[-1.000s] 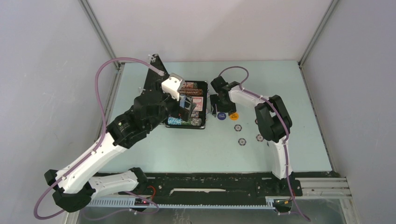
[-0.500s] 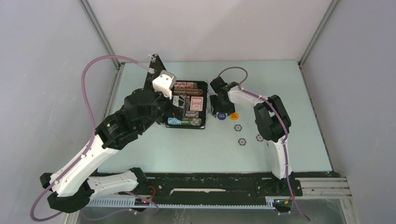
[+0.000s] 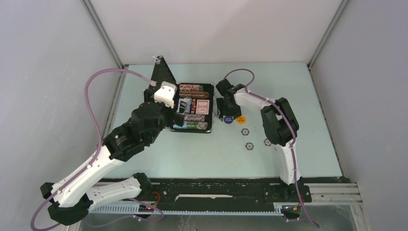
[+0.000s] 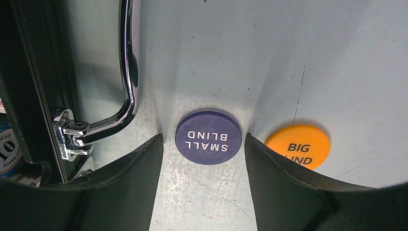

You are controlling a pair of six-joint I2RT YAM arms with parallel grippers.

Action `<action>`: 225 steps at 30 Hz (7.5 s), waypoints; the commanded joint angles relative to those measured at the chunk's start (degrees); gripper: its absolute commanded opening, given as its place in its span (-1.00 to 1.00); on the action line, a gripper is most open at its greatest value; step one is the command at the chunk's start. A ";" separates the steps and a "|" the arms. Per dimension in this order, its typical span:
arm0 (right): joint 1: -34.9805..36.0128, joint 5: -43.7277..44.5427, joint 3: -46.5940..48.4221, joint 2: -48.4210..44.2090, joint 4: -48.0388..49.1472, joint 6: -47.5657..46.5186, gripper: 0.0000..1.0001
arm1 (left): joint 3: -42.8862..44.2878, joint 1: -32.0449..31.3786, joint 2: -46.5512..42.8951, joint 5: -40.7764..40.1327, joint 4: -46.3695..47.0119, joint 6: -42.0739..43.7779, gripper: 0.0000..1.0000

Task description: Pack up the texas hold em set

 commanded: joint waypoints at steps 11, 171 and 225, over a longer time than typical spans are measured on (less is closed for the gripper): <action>0.42 0.81 1.00 0.12 -0.46 -0.60 0.21 | -4.07 0.42 -6.12 -4.92 6.69 1.06 1.00; -4.46 3.58 -16.07 -14.85 10.33 0.62 0.76 | 2.25 1.94 5.90 -3.34 0.32 0.93 1.00; -6.26 -0.17 -12.06 -8.57 5.07 0.34 0.28 | -7.48 1.91 -0.01 -2.86 6.21 1.82 1.00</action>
